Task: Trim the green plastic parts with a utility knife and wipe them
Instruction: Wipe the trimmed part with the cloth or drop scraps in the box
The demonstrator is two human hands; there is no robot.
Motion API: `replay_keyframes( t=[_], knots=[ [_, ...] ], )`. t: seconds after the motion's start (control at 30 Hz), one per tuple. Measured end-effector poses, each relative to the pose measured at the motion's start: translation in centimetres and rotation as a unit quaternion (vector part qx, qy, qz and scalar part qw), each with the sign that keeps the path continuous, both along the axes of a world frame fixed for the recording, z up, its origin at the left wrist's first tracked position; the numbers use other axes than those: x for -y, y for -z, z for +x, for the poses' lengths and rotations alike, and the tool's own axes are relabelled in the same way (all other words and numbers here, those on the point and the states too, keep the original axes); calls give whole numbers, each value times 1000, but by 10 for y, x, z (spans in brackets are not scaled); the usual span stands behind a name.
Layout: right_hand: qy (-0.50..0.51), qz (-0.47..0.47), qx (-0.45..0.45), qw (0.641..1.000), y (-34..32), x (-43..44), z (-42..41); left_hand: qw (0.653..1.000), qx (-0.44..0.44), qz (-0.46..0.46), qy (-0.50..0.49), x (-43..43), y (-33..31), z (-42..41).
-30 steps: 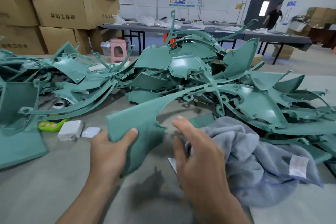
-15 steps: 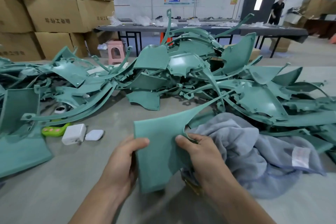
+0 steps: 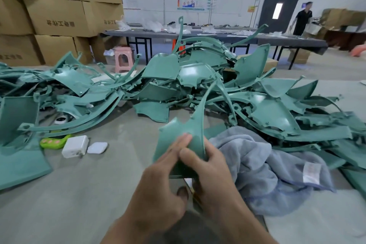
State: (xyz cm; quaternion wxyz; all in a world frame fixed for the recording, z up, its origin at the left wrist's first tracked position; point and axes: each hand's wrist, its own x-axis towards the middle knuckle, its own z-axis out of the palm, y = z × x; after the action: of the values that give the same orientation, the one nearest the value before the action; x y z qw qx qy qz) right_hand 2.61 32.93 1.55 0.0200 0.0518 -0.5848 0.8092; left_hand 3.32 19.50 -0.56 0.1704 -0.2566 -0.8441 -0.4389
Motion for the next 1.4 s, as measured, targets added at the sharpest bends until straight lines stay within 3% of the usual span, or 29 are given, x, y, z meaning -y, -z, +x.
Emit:
replay_keyframes(
  t=[0.1, 0.3, 0.43, 0.53, 0.7, 0.87, 0.97, 1.07, 1.17, 1.27, 1.4],
  knots=[
    [25, -59, 69, 996, -1, -19, -9, 993, 1, 15, -117, -10, 1, 2],
    [14, -54, 95, 994, -1, -35, -15, 969, 81, 110, -206, -10, 5, -11],
    [27, -11, 67, 997, -12, -42, -9, 960, 167, 187, -129, -5, 8, -16],
    [100, 35, 39, 994, -19, -49, 7, 956, 171, 227, -74, -15, 1, -7],
    [157, 34, -25, 987, -34, -60, 53, 914, 253, 310, 71, -31, -35, 11],
    [217, 56, -22, 974, -47, -118, 109, 919, 247, 257, 168, -77, -73, 52],
    [289, 86, -14, 953, -39, -148, 152, 988, 80, 85, 99, -123, -83, 92],
    [287, 12, -8, 958, -31, -174, 203, 992, -17, -17, 125, -175, -87, 150],
    [361, -96, -31, 927, -34, -213, 270, 946, 43, -49, 318, -217, -86, 202],
    [395, -152, -26, 906, -31, -243, 347, 842, 135, -89, 514, -257, -79, 237],
    [451, -211, 8, 867, -6, -252, 440, 751, 233, -115, 606, -307, -48, 312]
  ],
)
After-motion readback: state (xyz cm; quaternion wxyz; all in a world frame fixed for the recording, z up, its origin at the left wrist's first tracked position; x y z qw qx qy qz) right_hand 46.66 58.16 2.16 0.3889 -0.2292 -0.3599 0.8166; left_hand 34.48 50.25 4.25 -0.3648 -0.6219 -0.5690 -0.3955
